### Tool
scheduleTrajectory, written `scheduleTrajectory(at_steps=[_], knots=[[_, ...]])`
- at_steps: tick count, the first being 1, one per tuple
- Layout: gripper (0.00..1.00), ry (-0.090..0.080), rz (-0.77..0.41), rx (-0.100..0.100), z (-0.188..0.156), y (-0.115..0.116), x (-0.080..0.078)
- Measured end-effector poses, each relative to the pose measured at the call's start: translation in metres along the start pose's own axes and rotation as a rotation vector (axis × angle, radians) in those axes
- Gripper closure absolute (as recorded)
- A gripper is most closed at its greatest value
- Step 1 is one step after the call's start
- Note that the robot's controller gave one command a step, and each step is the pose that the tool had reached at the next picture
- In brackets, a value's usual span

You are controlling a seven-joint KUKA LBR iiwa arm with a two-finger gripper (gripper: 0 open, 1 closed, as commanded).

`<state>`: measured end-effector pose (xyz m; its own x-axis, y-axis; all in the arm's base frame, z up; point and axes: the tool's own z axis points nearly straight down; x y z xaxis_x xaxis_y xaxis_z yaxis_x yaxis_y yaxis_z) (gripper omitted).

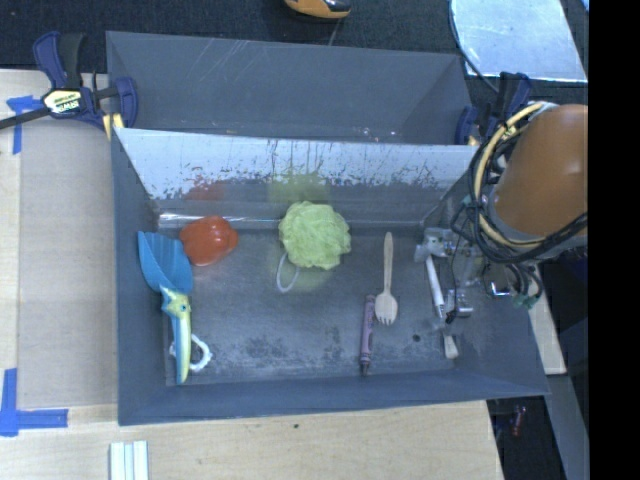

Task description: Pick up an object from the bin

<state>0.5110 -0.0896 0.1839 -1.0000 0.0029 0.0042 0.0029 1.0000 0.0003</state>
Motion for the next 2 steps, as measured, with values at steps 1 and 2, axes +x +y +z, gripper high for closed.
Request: scheduleTrajectory(at_steps=[1, 2], knots=[[0.0, -0.008, -0.003, 0.001, -0.004, 0.0, -0.002], [0.0, -0.015, -0.199, 0.004, 0.046, 0.004, -0.022]])
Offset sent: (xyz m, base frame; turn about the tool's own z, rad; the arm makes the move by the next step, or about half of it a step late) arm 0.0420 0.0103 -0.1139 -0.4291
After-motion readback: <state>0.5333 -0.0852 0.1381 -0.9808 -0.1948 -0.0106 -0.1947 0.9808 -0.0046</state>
